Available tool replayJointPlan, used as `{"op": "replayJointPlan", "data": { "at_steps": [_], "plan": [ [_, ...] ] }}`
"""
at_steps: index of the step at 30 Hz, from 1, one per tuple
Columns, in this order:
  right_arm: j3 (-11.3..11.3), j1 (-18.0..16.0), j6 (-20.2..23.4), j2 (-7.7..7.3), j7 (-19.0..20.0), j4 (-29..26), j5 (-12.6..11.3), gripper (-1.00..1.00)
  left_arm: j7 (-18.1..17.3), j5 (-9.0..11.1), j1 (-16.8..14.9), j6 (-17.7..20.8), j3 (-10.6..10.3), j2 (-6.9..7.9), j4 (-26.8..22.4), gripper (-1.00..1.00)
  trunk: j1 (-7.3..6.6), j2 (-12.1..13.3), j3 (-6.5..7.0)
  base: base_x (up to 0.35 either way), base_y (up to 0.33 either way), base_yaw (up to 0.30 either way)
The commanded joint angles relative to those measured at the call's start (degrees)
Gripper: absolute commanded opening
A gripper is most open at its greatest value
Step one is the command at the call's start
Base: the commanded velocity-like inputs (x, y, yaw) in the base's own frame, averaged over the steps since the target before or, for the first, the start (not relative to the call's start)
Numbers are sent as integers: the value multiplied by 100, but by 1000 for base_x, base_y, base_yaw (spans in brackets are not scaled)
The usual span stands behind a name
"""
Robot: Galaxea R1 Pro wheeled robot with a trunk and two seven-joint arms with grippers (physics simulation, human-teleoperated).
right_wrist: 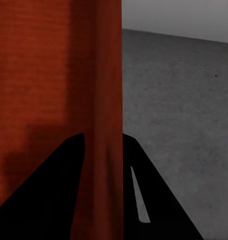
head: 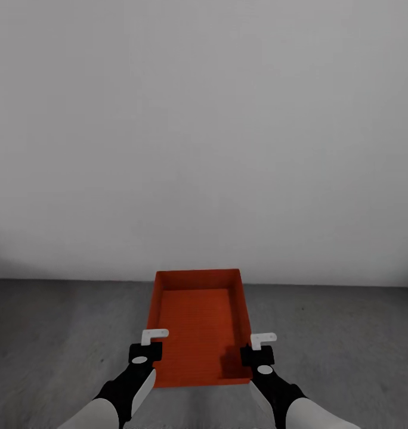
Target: Move the two storage containers from the living room to the garage. In the garage, place one container on the floor and stack the other container on top of it (either order is fine).
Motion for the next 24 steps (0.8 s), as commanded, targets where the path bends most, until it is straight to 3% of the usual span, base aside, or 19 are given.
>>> {"op": "replayJointPlan", "data": {
  "at_steps": [1, 24],
  "plan": [
    [-59, -3, -9, -2, 29, 8, -93, -100, 72, -67, -5, -407, 51, 60, -27, -100, 0, -5, -16, 0, 0, 0],
    [-59, -3, -14, -2, 31, 7, -93, -100, 72, -67, -5, -405, 53, 66, -27, -100, 0, -5, -230, 0, 0, 0]
  ]
}}
